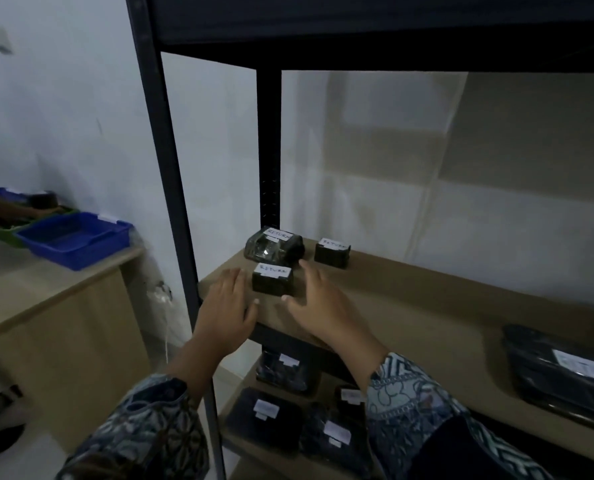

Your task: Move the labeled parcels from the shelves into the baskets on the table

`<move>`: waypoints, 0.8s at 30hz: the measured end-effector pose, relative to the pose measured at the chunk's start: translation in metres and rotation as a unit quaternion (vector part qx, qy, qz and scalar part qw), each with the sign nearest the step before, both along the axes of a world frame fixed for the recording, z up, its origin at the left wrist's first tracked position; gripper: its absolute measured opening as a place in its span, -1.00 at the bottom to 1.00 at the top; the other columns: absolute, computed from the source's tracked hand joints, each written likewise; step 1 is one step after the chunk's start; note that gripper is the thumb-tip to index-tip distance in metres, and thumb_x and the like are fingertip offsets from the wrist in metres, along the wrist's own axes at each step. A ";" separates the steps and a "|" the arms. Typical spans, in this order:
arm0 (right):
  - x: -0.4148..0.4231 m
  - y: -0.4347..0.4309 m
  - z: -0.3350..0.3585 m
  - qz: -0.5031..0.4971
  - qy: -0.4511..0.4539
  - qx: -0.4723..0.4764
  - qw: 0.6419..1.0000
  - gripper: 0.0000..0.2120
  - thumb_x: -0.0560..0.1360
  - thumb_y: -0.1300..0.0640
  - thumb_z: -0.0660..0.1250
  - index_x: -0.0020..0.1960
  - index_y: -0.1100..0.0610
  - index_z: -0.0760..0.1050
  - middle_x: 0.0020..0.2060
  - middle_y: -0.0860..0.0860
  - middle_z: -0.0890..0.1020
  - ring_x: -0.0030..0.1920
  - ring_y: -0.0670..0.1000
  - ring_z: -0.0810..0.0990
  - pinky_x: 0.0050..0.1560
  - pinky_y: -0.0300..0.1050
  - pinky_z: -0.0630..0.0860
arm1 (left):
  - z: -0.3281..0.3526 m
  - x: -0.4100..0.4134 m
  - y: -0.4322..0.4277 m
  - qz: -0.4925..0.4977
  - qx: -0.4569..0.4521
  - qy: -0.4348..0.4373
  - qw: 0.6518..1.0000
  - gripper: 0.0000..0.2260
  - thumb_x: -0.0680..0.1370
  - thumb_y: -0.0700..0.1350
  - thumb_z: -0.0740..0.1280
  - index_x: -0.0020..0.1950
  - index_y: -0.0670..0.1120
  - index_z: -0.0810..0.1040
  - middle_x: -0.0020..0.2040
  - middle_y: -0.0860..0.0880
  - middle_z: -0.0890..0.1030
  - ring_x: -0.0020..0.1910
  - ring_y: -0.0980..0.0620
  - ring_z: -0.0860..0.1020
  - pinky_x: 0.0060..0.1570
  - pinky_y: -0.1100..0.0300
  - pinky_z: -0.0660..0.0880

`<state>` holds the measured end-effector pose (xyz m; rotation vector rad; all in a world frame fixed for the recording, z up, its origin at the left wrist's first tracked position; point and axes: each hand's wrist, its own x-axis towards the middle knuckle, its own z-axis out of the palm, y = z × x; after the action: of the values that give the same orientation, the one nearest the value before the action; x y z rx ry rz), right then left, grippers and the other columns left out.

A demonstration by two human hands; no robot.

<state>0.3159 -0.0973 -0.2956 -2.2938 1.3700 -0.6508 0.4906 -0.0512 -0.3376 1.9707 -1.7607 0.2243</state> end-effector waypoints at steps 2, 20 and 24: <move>0.018 -0.008 -0.002 -0.022 -0.019 0.016 0.999 -0.24 0.48 -0.09 0.33 0.53 0.04 0.01 0.50 0.05 0.16 0.46 0.09 0.22 0.38 0.00 0.27 | -0.007 0.010 -0.008 -0.014 0.021 0.000 1.000 -0.30 0.50 0.19 -0.12 0.45 -0.27 0.23 0.44 -0.26 0.28 0.45 -0.17 0.19 0.42 -0.01 0.09; 0.034 -0.015 -0.025 -0.146 -0.076 -0.021 0.986 -0.57 0.38 0.18 0.47 0.18 -0.02 0.42 0.14 -0.02 0.57 0.17 -0.01 0.49 0.05 -0.15 0.43 | -0.030 0.020 -0.019 -0.063 -0.027 0.031 0.997 -0.50 0.53 0.07 0.04 0.21 -0.24 0.52 0.18 -0.24 0.55 0.17 -0.22 0.48 0.12 -0.09 0.41; 0.030 -0.011 -0.026 -0.151 -0.070 -0.039 0.985 -0.59 0.38 0.20 0.46 0.16 -0.02 0.43 0.10 -0.05 0.58 0.12 -0.02 0.52 -0.06 -0.18 0.40 | -0.030 0.020 -0.019 -0.061 -0.028 0.036 0.997 -0.49 0.53 0.07 0.03 0.21 -0.25 0.52 0.18 -0.25 0.54 0.18 -0.23 0.48 0.14 -0.10 0.41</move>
<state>0.3455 -0.1080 -0.3220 -2.0703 1.6638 -0.9563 0.5103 -0.0702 -0.3679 1.8024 -1.8031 0.1577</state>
